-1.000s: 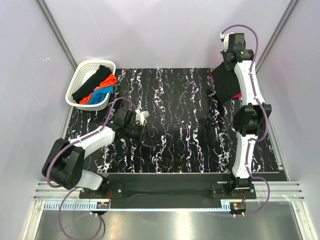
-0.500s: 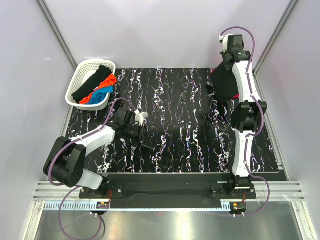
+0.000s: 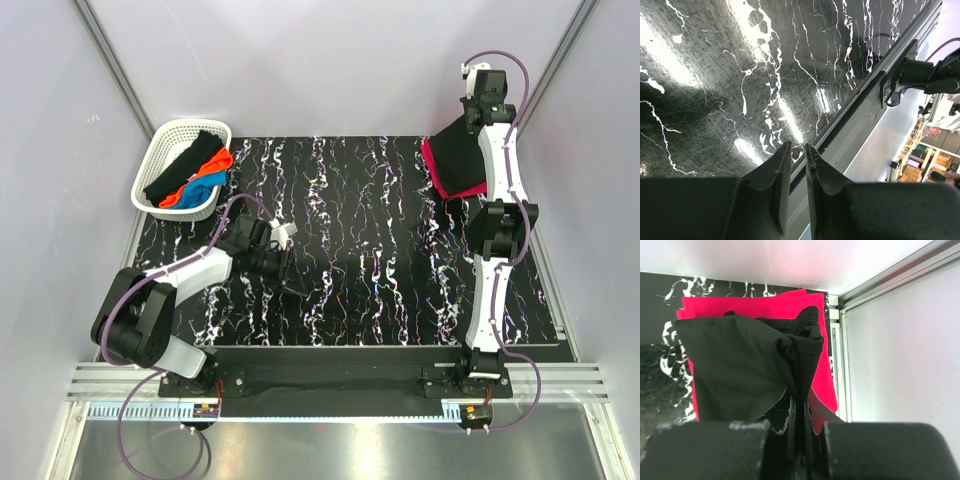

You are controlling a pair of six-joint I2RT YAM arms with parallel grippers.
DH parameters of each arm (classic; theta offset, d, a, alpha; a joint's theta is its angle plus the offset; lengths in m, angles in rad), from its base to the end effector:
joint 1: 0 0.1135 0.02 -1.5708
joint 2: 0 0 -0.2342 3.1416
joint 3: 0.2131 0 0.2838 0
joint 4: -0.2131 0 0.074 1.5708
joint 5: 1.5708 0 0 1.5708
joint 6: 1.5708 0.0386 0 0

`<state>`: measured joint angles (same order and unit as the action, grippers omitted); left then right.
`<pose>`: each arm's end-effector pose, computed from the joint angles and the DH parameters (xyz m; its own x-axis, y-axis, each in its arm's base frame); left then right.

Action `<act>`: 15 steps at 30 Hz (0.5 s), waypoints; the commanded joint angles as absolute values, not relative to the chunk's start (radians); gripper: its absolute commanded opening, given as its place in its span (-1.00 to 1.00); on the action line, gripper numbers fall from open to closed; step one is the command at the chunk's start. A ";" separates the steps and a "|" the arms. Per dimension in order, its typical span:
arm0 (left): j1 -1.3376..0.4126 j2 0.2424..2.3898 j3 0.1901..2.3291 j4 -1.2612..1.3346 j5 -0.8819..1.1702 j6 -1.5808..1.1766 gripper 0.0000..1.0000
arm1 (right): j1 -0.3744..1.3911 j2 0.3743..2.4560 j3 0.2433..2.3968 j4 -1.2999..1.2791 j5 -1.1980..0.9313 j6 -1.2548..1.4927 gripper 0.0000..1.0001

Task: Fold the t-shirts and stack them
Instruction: Neatly place the folded tshirt to the corner

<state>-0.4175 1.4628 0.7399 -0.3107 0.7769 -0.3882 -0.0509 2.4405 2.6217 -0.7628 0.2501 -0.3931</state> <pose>0.2582 -0.1441 0.1206 -0.9605 0.1308 -0.2457 0.2739 0.6005 -0.7512 0.5529 -0.0377 0.3124 -0.6048 -0.3408 -0.7198 0.0262 0.8948 -0.4457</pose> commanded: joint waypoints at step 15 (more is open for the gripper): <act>-0.410 1.517 0.802 -0.318 0.793 -0.379 -0.55 | -0.124 2.583 2.758 -0.650 0.175 -0.336 -1.00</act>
